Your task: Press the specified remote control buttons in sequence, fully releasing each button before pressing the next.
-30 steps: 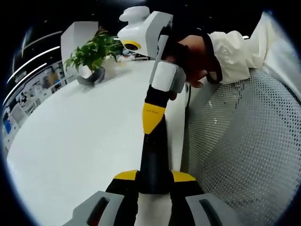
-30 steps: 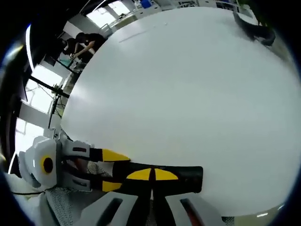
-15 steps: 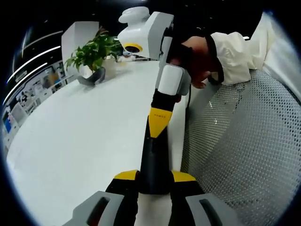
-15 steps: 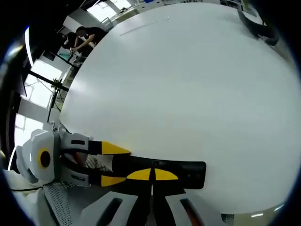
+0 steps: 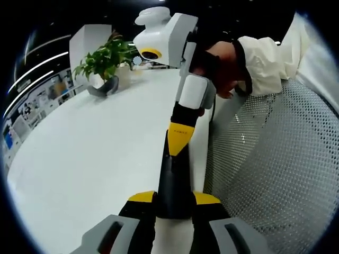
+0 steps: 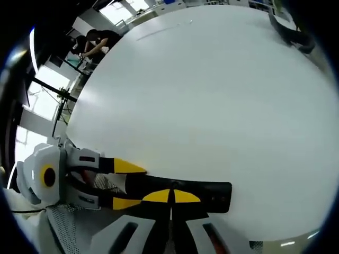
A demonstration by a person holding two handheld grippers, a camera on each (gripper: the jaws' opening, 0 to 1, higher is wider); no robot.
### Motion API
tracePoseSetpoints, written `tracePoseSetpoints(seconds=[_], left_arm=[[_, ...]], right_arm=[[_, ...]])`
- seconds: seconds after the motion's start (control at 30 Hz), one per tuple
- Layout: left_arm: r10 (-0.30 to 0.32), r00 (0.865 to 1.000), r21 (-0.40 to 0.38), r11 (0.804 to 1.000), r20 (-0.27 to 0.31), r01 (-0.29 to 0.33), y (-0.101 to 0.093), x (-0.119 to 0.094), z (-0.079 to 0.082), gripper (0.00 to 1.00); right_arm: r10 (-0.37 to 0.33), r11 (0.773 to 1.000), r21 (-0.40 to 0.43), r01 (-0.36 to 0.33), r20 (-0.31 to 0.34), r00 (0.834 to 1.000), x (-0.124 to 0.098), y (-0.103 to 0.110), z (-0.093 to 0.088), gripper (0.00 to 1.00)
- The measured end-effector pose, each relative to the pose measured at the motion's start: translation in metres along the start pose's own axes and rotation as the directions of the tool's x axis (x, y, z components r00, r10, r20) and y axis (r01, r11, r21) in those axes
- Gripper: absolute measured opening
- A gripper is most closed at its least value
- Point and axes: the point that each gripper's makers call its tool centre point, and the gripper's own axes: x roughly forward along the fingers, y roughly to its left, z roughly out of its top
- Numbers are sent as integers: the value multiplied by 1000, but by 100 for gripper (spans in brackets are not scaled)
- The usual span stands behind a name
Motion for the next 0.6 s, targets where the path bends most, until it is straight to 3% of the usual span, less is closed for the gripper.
tracePoseSetpoints(seconds=[0.1,0.37,0.53,0.6], left_arm=[[0,1000,0,1000,-1,0,0,0,0,25],[2,1000,3,1000,-3,-2,0,0,0,25],[1,1000,4,1000,-5,-1,0,1,0,25],[2,1000,4,1000,-5,-2,0,1,0,25]], right_arm=[[-20,998,-58,21,22,1000,0,1,-1,0],[-11,1000,-25,11,23,1000,0,-1,0,0],[1,1000,-21,1,77,997,-6,2,5,0],[-5,1000,-22,6,68,998,-5,2,4,0]])
